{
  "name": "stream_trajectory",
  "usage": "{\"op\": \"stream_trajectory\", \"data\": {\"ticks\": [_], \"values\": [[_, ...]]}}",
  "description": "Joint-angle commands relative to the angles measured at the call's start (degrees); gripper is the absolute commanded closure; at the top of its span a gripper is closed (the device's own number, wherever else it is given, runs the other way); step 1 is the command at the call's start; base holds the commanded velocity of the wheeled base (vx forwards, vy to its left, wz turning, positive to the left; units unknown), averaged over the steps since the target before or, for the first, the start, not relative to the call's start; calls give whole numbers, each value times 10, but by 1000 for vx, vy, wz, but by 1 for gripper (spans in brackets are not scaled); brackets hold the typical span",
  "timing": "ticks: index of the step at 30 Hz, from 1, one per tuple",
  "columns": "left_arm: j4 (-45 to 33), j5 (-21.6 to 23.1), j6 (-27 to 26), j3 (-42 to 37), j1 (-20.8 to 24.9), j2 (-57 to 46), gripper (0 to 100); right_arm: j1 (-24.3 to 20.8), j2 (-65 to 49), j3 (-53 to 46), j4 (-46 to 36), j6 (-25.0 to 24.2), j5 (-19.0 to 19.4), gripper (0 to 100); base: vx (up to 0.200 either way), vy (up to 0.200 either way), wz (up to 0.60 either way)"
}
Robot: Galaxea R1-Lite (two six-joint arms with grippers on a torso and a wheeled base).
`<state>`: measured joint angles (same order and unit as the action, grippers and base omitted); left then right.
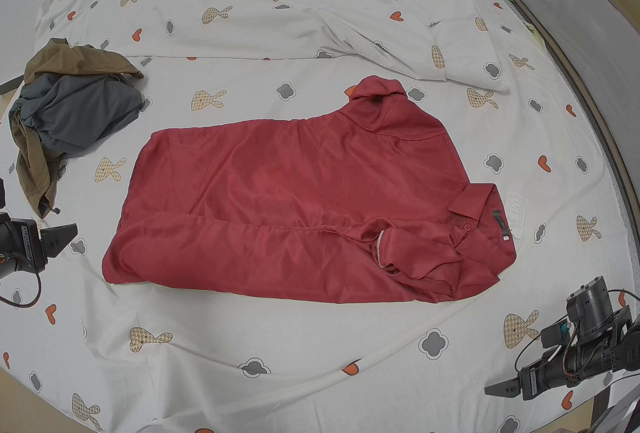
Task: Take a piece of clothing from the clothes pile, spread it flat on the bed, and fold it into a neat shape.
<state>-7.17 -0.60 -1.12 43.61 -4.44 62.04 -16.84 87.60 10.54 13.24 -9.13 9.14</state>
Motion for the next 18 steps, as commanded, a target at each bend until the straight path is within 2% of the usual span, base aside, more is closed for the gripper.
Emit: {"op": "stream_trajectory", "data": {"ticks": [1, 4, 5, 7, 8, 9, 11, 12, 13, 15, 16, 18], "values": [[0, 0, 0, 0, 0, 0, 0, 61, 36, -50, 98, 3, -17, 0, 0, 0, 0], [0, 0, 0, 0, 0, 2, 0, 59, 86, -70, 134, 5, -38, 0, 0, 0, 0], [0, 0, 0, -1, 0, 2, 0, 45, 152, -78, 166, 6, -64, 0, 0, 0, 0], [0, 0, 0, -1, 0, 1, 0, 45, 213, -77, 215, 3, -105, 0, 0, 0, 0], [0, 0, 0, -1, 0, 1, 0, 45, 213, -77, 215, 3, -105, 0, 0, 0, 0], [0, 0, 0, -1, 0, -2, 0, 48, 286, -83, 307, -4, -162, 0, 0, 0, 0], [0, 0, 0, -1, 0, -3, 0, 51, 356, -95, 422, -26, -208, 0, 0, 0, 0], [0, 0, 0, 0, 0, -3, 0, 51, 371, -99, 450, -34, -218, 0, 0, 0, 0], [0, 0, 0, 0, 0, -3, 0, 47, 425, -105, 528, -58, -253, 0, 0, 0, 0], [0, 0, 0, 0, 0, -1, 0, 45, 441, -105, 548, -74, -262, 0, 0, 0, 0], [0, 0, 0, 0, 0, 2, 0, 44, 429, -105, 550, -82, -243, 0, 0, 0, 0], [0, 0, 0, -1, 0, 2, 0, 45, 382, -105, 551, -87, -174, 0, 0, 0, 0]]}}
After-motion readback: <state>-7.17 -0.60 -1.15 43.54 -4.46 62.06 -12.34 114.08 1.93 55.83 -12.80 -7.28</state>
